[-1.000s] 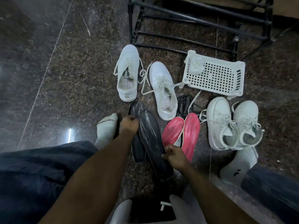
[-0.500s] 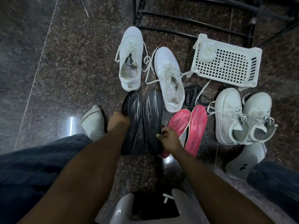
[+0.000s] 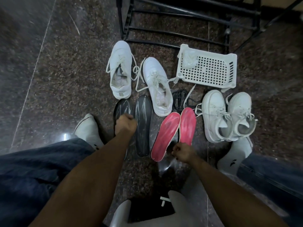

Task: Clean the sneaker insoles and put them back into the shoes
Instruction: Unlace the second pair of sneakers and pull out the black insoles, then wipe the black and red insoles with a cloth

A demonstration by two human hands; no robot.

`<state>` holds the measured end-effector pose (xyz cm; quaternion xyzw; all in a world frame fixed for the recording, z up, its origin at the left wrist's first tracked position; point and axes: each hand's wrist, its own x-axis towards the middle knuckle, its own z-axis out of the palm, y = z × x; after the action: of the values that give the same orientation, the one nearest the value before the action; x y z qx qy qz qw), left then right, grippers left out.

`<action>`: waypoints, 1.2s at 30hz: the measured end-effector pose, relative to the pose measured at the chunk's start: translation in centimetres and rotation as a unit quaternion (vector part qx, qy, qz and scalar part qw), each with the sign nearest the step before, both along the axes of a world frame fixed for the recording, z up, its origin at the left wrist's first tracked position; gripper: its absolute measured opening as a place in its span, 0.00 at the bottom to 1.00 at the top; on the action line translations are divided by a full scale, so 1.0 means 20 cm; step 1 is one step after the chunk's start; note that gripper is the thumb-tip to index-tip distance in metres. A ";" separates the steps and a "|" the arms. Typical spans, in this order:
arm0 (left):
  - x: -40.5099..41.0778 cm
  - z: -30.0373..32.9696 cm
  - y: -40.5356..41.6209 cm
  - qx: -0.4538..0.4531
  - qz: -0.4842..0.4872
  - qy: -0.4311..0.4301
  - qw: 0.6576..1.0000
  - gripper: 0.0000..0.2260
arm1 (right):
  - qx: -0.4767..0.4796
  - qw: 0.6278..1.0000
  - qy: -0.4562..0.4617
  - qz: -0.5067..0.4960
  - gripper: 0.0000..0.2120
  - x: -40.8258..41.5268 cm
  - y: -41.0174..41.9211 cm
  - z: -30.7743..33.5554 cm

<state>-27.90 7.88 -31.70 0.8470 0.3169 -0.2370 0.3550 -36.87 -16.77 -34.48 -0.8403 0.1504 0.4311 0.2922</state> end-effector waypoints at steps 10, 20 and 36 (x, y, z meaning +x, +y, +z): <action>0.47 0.21 -0.34 0.001 -0.168 -0.161 0.973 0.06 | -0.043 0.990 -0.133 0.027 0.07 0.84 -0.32 0.27; 1.04 0.06 -0.70 -0.040 -0.309 -0.152 0.938 0.23 | -0.055 0.940 -0.322 -0.102 0.14 1.57 -0.38 0.23; 1.03 -0.07 -0.75 -0.007 -0.367 -0.153 0.918 0.22 | 0.166 0.878 -0.348 -0.283 0.11 1.68 -0.44 0.22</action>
<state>-7.22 -7.05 -33.14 0.9271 -0.0759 -0.2203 0.2937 -3.29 -25.67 -30.09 -0.7968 0.1967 0.0279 0.5706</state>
